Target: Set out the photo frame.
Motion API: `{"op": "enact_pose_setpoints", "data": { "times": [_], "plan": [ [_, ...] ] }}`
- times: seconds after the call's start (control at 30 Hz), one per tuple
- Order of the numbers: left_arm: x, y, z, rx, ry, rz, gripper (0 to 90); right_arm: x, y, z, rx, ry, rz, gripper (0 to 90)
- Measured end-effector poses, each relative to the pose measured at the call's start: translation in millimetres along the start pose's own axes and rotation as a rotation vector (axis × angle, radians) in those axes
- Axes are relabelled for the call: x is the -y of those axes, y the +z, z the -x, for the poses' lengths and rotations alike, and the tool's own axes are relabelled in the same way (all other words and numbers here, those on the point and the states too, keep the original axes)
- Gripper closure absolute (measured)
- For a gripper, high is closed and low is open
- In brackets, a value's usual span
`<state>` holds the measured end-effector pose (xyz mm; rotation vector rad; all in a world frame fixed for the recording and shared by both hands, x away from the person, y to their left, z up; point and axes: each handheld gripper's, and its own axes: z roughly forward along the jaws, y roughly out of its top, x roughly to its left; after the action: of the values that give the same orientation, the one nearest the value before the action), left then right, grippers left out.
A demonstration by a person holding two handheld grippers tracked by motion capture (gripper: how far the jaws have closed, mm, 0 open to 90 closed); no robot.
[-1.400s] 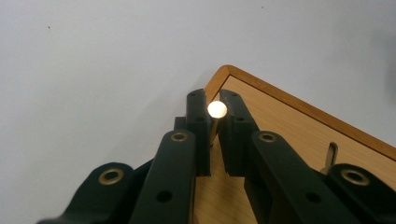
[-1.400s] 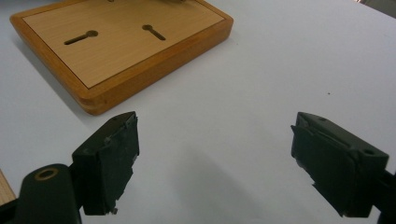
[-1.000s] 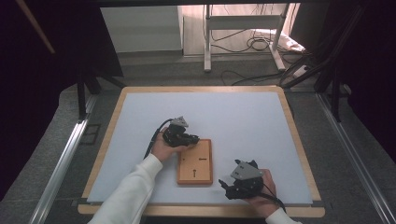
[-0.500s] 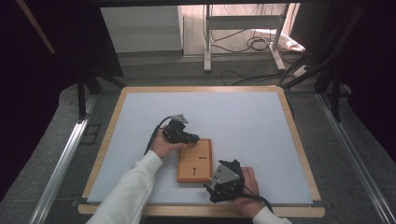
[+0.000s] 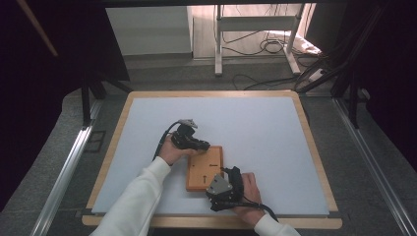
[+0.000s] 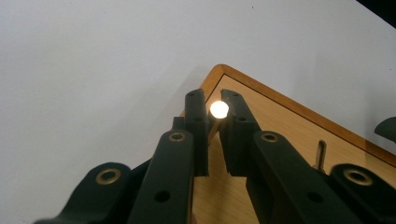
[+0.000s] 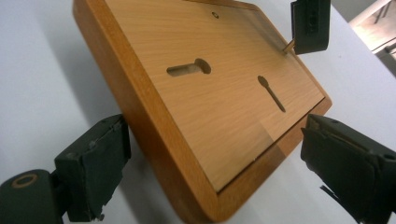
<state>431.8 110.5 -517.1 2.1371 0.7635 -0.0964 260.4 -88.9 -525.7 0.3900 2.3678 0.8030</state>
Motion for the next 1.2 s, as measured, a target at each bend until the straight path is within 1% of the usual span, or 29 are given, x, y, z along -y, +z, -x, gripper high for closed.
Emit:
{"op": "enact_pose_setpoints", "data": {
  "times": [0.17, 0.23, 0.33, 0.4, 0.47, 0.5, 0.57, 0.63, 0.83, 1.07, 1.13, 1.17, 1.2],
  "plan": [
    [-0.7, 0.4, 0.0, 0.0, -0.016, 0.003, 82.9, -2.2, 5.4, -1.1, 0.038, -0.023, -0.011, 8.9],
    [-0.9, 0.3, 0.5, -0.01, -0.01, 0.001, 83.1, -3.5, 5.8, -1.1, 0.049, -0.029, -0.009, 8.9],
    [-1.4, 0.8, 3.1, -0.033, 0.0, 0.002, 84.0, -6.0, 4.9, -2.4, 0.072, -0.059, 0.007, 10.2],
    [-1.4, 0.7, 3.5, -0.038, 0.001, 0.002, 84.1, -7.9, 3.3, -2.9, 0.082, -0.082, 0.011, 11.2],
    [-1.5, 0.6, 4.2, -0.044, 0.004, 0.004, 84.1, -9.3, 2.1, -3.4, 0.085, -0.088, 0.02, 12.9],
    [-1.6, 0.2, 4.4, -0.049, 0.012, 0.0, 84.0, -10.0, 1.4, -3.5, 0.093, -0.088, 0.024, 13.8],
    [-1.9, 0.8, 5.4, -0.06, 0.009, 0.007, 84.1, -12.1, -1.6, -1.7, 0.098, -0.09, 0.043, 16.6],
    [-1.8, 0.6, 4.6, -0.062, 0.007, 0.006, 84.0, -14.2, -3.1, -0.1, 0.097, -0.1, 0.044, 18.6],
    [-1.7, 0.7, 4.4, -0.07, 0.007, 0.005, 83.4, -17.4, -4.4, 1.5, 0.078, -0.119, 0.043, 28.3],
    [-1.4, 0.7, 4.2, -0.083, -0.001, 0.011, 80.1, -20.8, -10.2, 6.5, 0.074, -0.106, 0.064, 37.9],
    [-0.7, -0.4, 4.1, -0.083, -0.004, 0.013, 77.0, -21.1, -12.2, 8.6, 0.079, -0.101, 0.074, 40.9],
    [-0.2, -2.0, 3.8, -0.084, 0.001, 0.013, 74.5, -21.2, -13.1, 9.6, 0.085, -0.096, 0.077, 42.1],
    [0.4, -3.7, 4.5, -0.087, -0.009, 0.026, 71.5, -21.1, -14.1, 11.2, 0.09, -0.091, 0.082, 43.0]
  ]
}}
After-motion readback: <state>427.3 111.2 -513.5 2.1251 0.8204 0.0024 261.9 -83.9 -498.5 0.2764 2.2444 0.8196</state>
